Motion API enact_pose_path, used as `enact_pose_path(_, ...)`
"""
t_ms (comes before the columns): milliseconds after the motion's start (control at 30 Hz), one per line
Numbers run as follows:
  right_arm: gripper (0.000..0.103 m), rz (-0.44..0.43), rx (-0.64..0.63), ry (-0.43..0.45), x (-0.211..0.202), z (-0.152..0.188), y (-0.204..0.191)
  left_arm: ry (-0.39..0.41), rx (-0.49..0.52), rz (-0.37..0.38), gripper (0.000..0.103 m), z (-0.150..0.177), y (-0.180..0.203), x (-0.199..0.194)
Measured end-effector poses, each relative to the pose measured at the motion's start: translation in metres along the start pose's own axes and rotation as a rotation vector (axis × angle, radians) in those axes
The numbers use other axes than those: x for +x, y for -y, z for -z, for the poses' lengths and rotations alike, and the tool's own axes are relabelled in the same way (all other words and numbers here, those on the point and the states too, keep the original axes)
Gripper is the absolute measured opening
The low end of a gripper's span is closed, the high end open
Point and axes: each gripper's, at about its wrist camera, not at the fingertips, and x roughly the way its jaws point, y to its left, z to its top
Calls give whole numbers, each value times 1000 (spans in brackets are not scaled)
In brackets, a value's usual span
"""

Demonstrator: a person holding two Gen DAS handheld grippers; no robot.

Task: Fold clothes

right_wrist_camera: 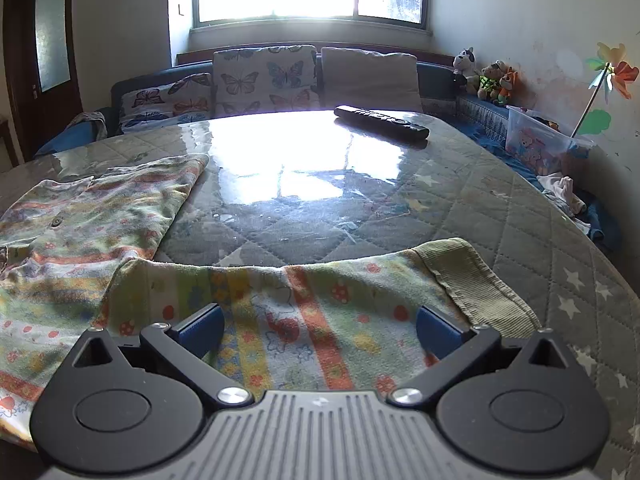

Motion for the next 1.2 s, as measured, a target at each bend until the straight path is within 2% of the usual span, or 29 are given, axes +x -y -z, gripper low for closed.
enact_pose_path(167,103,-1,1,-2,1,-1,0,-5,69,64,103,-3,28,-4)
enact_pose_path(400,103,-1,2,-1,1,-1,-1,53,195,243,103,2,75,-34)
enact_pose_path(500,103,-2,3,-1,1,-1,-1,74,283,235,103,6,97,-33)
enact_pose_path(700,103,-2,4,-1,2,-1,-1,93,288,259,103,-16,113,-34)
enact_pose_path(867,103,-3,4,-1,1,-1,-1,61,225,425,103,-49,133,-28)
enact_pose_path(1067,103,-3,5,-1,1,-1,0,-23,145,684,103,-83,167,-5)
enact_pose_path(1200,103,-3,5,-1,1,0,0,-56,156,758,103,-92,194,8)
